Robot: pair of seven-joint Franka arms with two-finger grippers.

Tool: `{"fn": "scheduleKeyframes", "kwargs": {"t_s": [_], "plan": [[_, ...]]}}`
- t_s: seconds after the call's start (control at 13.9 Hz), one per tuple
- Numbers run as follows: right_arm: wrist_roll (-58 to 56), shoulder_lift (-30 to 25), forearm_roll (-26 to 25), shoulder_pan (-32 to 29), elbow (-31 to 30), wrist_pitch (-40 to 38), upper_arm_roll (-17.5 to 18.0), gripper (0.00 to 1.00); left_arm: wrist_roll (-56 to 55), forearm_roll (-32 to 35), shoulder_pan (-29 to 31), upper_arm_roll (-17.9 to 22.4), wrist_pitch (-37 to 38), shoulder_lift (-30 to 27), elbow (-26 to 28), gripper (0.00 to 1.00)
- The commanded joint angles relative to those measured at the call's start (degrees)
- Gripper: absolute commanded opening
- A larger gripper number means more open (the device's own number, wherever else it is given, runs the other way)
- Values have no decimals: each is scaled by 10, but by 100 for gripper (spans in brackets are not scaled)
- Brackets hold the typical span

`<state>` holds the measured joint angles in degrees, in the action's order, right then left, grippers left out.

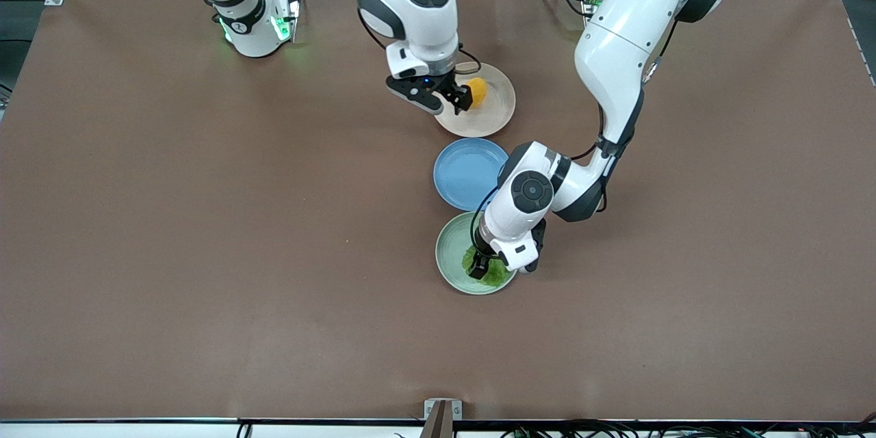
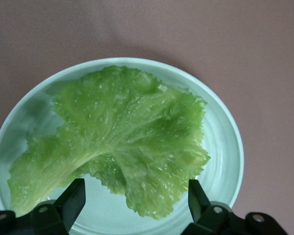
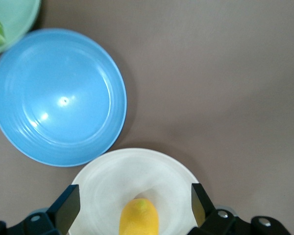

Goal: Pick lemon and lettuce from plates
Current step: 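Grasp the lettuce with the left gripper while the right gripper reaches the lemon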

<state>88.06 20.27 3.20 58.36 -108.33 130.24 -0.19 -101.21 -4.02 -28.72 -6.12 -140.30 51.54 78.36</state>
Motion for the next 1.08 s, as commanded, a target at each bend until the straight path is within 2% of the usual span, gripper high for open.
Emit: {"fn": "scheduleKeyframes", "kwargs": {"t_s": [0.0,0.07,0.22,0.43,0.72,1.01], "plan": [[30,52,-9,45,10,47,-9,100,-7,6,-7,7,-4,12,-10,86],[32,69,-9,59,17,52,-10,100,-6,6,-7,7,-3,12,-10,84],[44,89,-13,78,29,52,-11,100,-5,6,-7,7,-3,12,-10,72],[97,100,-51,88,30,55,-10,100,-5,6,-7,7,-2,11,-9,49],[126,114,-55,111,31,79,-11,100,-4,7,-8,7,-1,8,-10,18],[131,127,-55,124,39,82,-12,95,-3,7,-11,4,7,-8,-9,1]]}}
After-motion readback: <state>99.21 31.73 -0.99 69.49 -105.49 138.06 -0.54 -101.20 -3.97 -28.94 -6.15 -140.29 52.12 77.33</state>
